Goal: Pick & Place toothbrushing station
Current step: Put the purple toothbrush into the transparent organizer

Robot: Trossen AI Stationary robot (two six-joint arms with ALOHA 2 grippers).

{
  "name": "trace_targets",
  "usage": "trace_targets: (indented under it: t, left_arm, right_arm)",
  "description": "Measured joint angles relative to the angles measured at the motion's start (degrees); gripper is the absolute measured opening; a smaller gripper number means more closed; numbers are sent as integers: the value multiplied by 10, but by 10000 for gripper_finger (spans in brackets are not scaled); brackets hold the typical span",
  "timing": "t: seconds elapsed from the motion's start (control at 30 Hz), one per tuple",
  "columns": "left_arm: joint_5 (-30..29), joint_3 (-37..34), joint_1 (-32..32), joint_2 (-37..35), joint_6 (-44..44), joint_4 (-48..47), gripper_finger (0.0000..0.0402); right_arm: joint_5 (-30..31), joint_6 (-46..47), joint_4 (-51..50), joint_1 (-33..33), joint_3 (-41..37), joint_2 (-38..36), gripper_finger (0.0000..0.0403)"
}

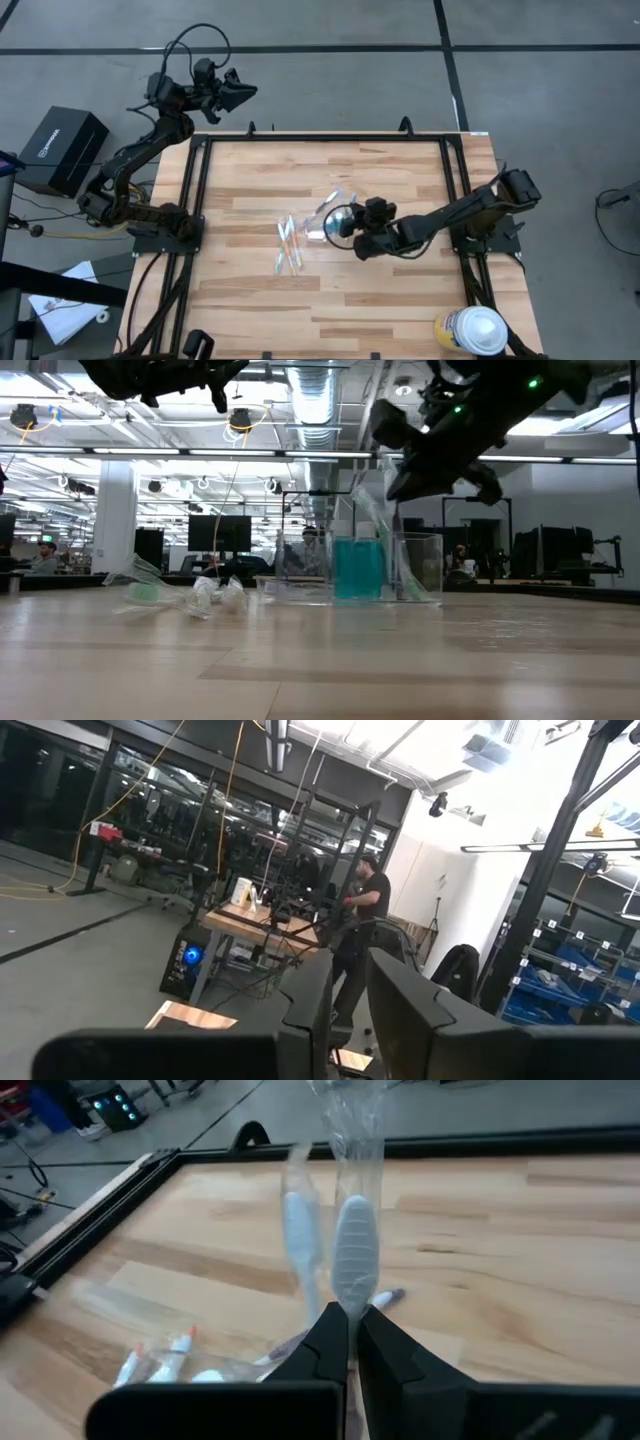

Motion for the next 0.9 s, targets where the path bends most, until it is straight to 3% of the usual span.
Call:
trace_targets:
  t: [0.23,0.47,0.9]
  left_arm:
    - [15,0,0,0,0,-6,60]
    - [16,0,0,0,0,-7,60]
    - [24,0,0,1,-3,-9,60]
  right_arm:
    - [-7,-3,33,3,1,16,0]
    - [-17,-70,68,4,0,11,8]
    - [-72,-87,63,-1,2,-17,174]
